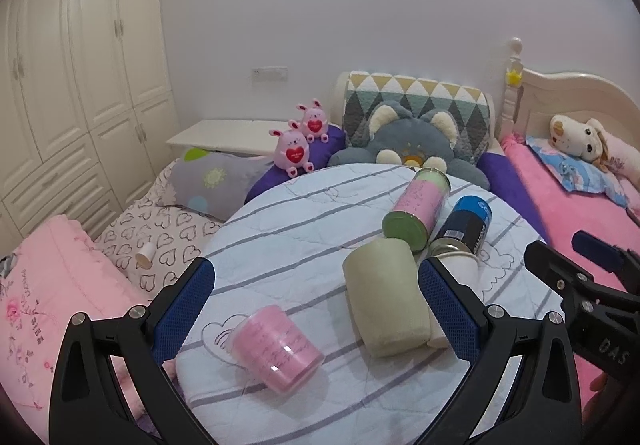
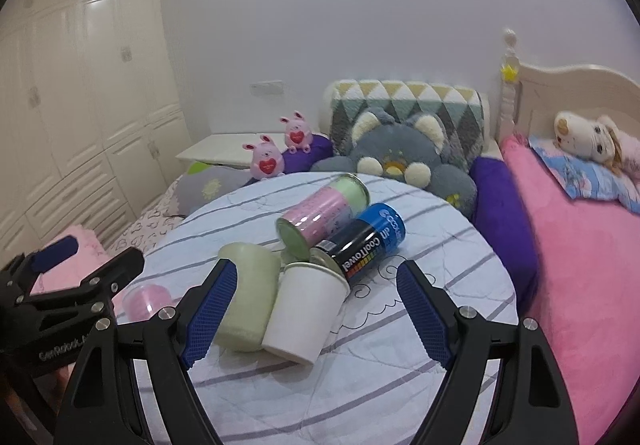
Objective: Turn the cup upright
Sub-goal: 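Reach the right gripper to the blue CoolTowel can and grasp it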
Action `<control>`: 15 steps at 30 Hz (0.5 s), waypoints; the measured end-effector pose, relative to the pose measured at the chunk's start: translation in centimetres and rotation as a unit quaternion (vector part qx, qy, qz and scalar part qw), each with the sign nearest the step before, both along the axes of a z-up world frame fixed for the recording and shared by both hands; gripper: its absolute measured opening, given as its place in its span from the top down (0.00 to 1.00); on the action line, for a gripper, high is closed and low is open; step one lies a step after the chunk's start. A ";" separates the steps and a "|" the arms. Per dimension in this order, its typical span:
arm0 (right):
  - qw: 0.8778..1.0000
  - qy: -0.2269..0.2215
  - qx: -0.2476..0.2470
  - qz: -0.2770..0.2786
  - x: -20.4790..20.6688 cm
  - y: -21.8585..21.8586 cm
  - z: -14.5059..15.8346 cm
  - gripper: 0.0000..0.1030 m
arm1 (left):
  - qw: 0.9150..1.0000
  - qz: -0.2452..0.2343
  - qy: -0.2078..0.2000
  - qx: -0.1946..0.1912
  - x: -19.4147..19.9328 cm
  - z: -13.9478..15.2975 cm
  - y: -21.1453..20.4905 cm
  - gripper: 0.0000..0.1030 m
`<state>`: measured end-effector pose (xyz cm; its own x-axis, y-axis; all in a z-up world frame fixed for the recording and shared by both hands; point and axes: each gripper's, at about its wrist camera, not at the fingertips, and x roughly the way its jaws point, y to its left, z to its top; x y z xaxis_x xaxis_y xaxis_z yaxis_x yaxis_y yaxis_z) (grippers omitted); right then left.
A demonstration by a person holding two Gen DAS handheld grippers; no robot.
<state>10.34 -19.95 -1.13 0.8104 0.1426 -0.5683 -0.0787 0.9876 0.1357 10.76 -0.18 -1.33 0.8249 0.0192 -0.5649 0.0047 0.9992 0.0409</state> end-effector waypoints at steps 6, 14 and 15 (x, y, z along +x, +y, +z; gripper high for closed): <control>0.997 0.047 0.052 -0.038 3.5 -1.5 -1.6 0.19 | 1.000 0.004 0.015 0.002 3.0 -1.0 -1.0 0.00; 0.977 0.138 0.137 -0.089 9.4 -3.7 -5.2 0.19 | 0.999 0.006 0.037 0.000 6.3 -2.3 -1.3 0.00; 0.974 0.149 0.144 -0.093 10.1 -3.9 -5.7 0.19 | 0.999 0.006 0.039 -0.001 6.7 -2.5 -1.3 0.00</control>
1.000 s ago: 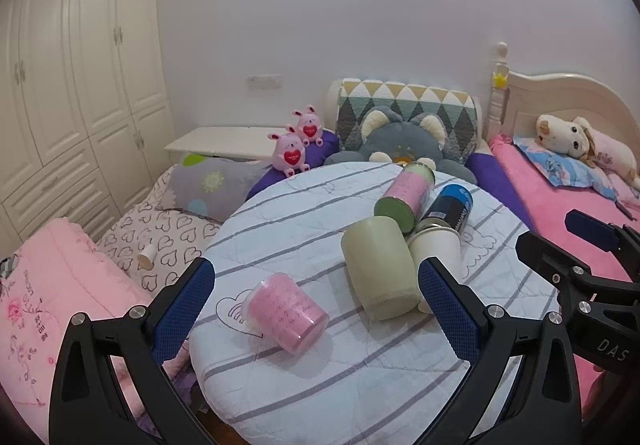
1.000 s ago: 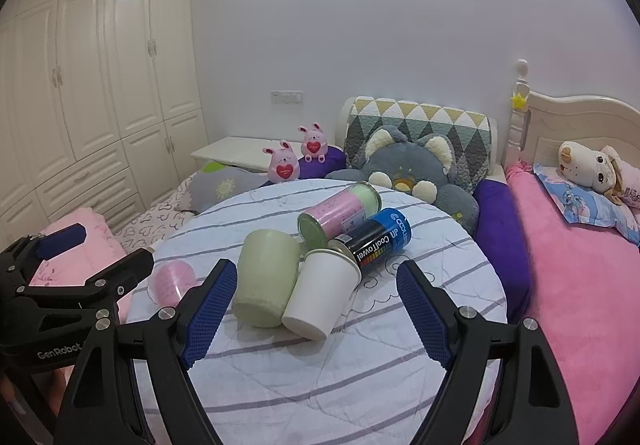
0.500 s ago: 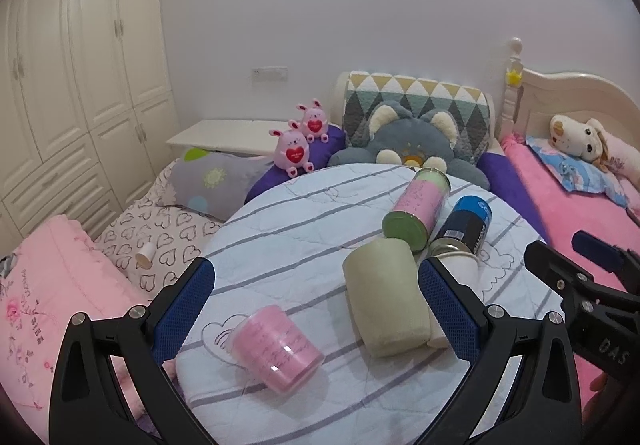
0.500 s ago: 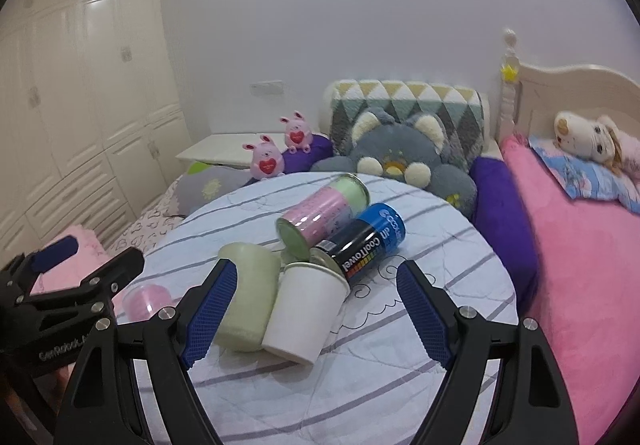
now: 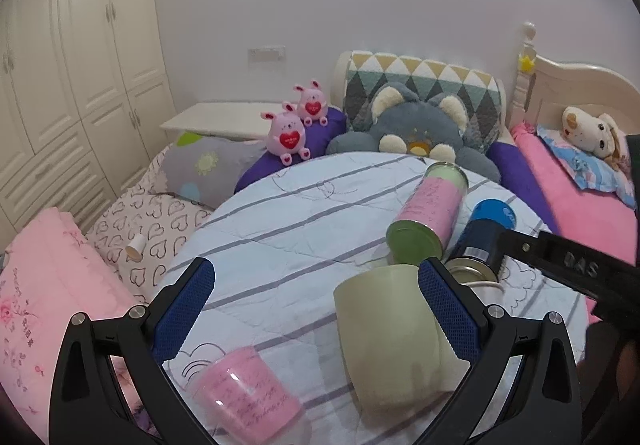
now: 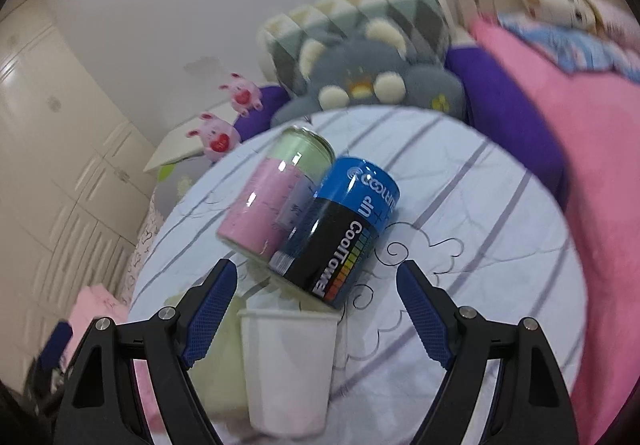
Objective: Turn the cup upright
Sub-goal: 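Reach the right gripper to the blue CoolTowel can and grasp it, then lift the blue can with the right gripper and carry it toward the left gripper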
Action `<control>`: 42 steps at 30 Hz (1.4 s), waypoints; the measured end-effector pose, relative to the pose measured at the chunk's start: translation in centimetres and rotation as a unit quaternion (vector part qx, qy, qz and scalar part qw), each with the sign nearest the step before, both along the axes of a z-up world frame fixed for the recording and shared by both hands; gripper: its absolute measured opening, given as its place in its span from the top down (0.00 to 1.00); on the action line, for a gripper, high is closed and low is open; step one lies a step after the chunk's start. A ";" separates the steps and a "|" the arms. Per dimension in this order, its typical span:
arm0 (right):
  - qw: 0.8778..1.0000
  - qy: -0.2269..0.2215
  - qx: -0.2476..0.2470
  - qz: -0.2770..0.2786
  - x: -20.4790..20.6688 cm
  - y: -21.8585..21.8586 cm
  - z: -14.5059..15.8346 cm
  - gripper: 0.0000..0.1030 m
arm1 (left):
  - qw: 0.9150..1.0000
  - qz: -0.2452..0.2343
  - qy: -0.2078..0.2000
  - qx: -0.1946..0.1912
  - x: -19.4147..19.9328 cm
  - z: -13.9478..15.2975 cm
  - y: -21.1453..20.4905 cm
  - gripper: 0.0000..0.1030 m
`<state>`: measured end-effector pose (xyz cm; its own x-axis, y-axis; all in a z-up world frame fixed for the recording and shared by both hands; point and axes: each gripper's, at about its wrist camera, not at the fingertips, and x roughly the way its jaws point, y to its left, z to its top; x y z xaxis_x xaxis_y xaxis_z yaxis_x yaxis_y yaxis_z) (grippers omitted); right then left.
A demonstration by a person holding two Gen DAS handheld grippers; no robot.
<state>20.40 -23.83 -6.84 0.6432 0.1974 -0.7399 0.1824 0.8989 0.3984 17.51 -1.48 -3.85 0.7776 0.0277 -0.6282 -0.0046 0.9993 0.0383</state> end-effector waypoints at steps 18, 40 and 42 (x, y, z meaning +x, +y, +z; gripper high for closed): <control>0.992 0.078 0.100 0.024 5.5 -1.0 -5.7 0.20 | 0.999 -0.002 0.032 0.003 3.1 -2.0 -0.3 0.00; 0.991 0.052 0.115 0.039 0.3 -6.2 -4.5 0.27 | 1.000 -0.015 0.018 0.008 -1.3 -0.3 -2.0 0.00; 0.992 0.053 0.112 0.038 -1.1 -6.6 -4.4 0.27 | 1.000 -0.015 0.016 0.008 -2.1 -0.2 -2.1 0.00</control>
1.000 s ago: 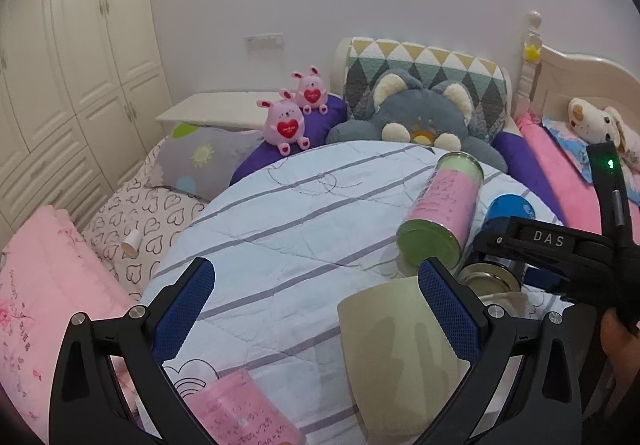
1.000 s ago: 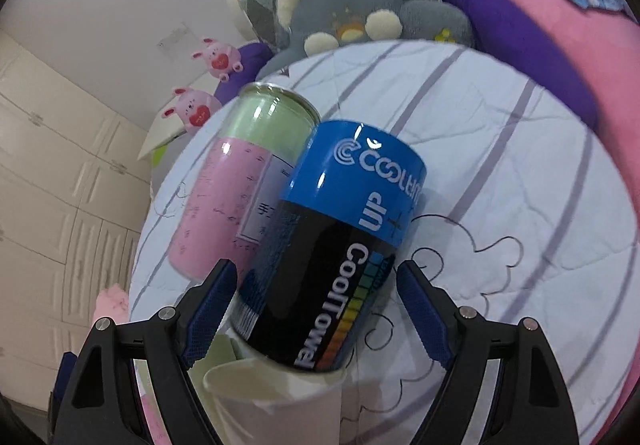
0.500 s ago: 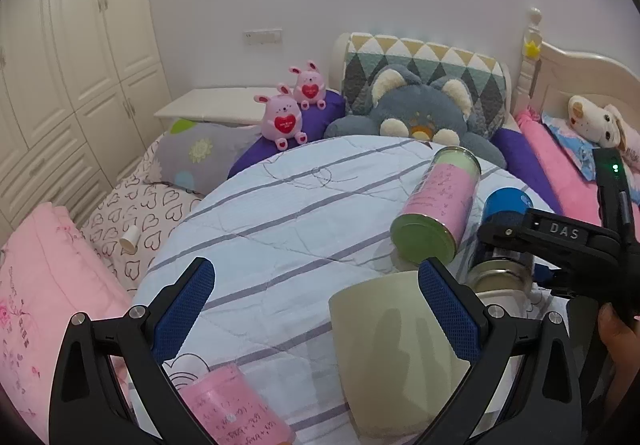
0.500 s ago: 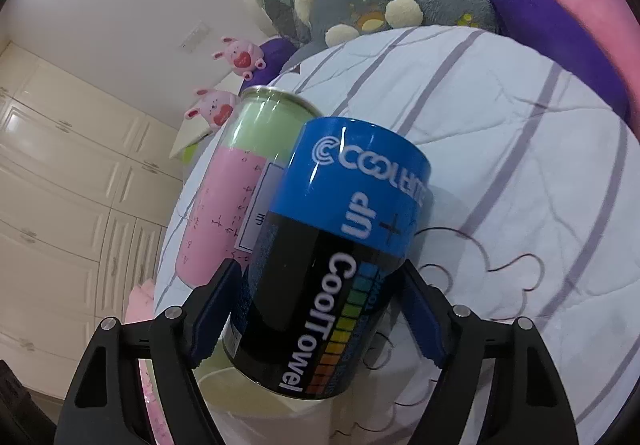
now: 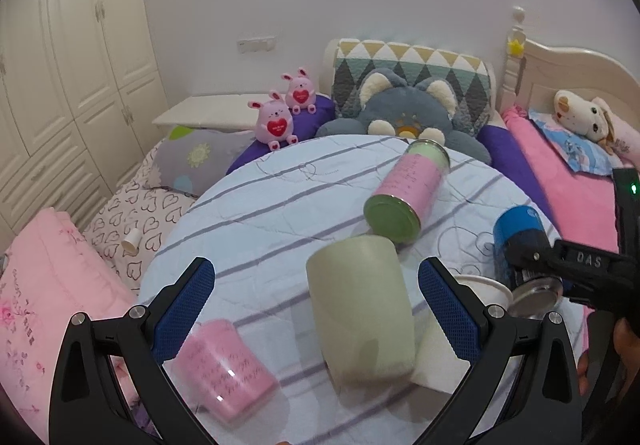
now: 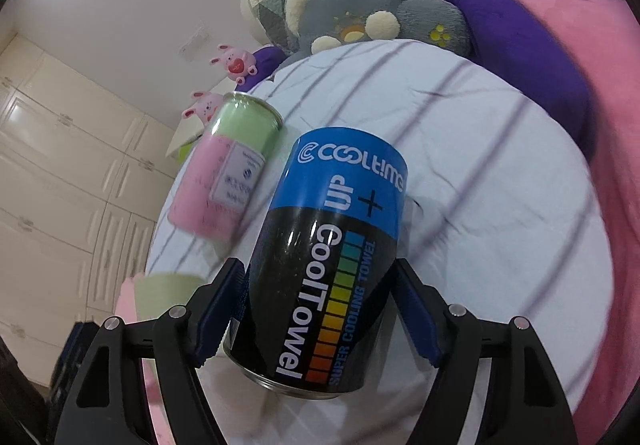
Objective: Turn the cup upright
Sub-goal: 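Lift the blue can with the right gripper and carry it toward the left gripper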
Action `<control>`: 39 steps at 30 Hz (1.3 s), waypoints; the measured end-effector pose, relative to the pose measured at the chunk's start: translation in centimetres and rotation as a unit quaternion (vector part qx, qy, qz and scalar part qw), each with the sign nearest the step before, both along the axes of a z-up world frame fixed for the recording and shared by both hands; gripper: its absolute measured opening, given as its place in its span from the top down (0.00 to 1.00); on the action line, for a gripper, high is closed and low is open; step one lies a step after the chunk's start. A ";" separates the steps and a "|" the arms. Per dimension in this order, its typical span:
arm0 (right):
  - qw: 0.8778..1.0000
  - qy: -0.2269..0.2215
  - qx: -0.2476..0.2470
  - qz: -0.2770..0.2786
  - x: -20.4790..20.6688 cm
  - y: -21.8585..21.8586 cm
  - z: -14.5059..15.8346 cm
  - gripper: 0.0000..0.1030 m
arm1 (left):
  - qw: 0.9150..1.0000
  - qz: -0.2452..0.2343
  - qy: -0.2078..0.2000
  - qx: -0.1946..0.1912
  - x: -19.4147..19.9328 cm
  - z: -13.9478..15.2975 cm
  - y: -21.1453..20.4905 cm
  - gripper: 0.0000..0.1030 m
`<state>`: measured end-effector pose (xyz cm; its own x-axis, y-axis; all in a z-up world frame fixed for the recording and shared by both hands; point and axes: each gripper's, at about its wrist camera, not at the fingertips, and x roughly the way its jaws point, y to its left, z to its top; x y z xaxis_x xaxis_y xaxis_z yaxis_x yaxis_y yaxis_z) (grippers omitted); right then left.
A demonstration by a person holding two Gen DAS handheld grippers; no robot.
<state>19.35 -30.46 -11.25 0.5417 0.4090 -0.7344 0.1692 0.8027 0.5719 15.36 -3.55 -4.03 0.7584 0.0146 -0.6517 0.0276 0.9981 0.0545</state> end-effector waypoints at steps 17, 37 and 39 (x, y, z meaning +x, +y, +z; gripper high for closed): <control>1.000 -0.005 -0.011 0.028 -8.7 -0.1 -0.1 0.29 | 1.000 -0.002 -0.016 0.001 -7.3 1.3 0.9 0.00; 0.993 0.004 -0.020 0.117 -11.8 7.9 -1.0 0.29 | 1.000 0.006 -0.018 -0.012 -9.5 1.2 3.8 0.00; 0.991 0.007 -0.022 0.130 -12.1 8.6 -1.0 0.29 | 1.000 0.009 -0.017 -0.014 -9.5 1.1 4.2 0.00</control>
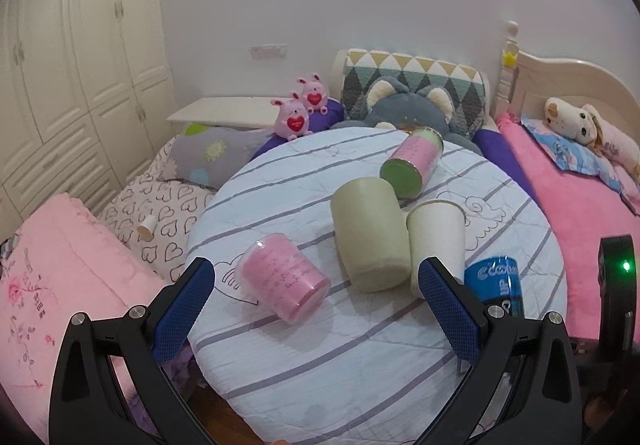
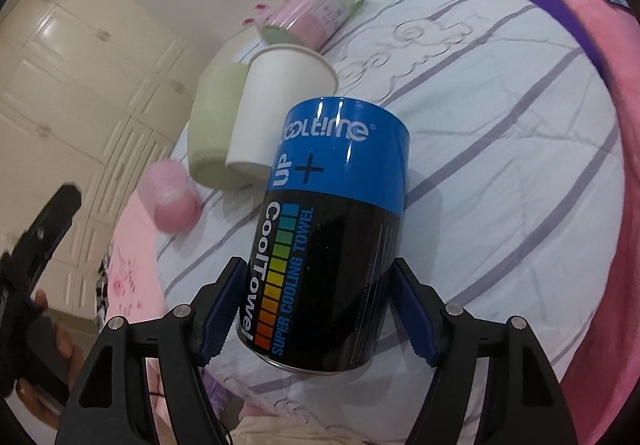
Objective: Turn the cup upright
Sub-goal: 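Lift the blue can with the right gripper and carry it toward the left gripper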
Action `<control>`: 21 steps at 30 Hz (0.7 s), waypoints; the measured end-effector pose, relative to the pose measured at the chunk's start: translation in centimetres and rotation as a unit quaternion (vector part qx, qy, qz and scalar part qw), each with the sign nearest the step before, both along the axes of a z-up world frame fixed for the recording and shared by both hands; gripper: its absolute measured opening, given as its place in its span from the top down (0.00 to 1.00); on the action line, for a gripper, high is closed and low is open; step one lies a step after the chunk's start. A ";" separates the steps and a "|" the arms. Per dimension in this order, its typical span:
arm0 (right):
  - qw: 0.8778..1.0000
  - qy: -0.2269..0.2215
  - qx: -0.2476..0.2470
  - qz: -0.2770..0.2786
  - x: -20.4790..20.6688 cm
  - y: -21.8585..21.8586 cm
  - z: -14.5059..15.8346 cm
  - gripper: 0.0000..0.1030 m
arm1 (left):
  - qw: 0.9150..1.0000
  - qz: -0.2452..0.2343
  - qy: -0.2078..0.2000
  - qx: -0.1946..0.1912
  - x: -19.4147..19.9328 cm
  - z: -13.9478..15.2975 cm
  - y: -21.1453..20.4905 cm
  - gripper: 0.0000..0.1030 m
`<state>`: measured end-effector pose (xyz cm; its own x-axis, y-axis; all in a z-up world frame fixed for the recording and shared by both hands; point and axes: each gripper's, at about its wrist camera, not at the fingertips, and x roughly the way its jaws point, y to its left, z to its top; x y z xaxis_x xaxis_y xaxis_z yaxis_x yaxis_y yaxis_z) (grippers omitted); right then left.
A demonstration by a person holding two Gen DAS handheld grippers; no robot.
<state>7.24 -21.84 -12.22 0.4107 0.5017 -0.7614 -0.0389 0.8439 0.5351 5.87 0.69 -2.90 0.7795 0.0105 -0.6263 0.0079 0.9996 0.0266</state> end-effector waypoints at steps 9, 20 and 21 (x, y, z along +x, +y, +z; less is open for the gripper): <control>0.999 0.010 -0.020 0.038 -2.1 2.7 0.1 0.29 | 1.000 0.007 0.006 0.000 0.6 -0.8 0.5 0.00; 0.996 0.031 -0.028 0.075 -2.0 4.4 -0.3 0.31 | 0.999 0.013 0.031 -0.002 1.7 -2.4 1.0 0.00; 0.997 0.032 -0.024 0.069 -1.6 4.1 -0.5 0.31 | 0.999 0.012 0.032 -0.003 1.7 -2.5 1.1 0.00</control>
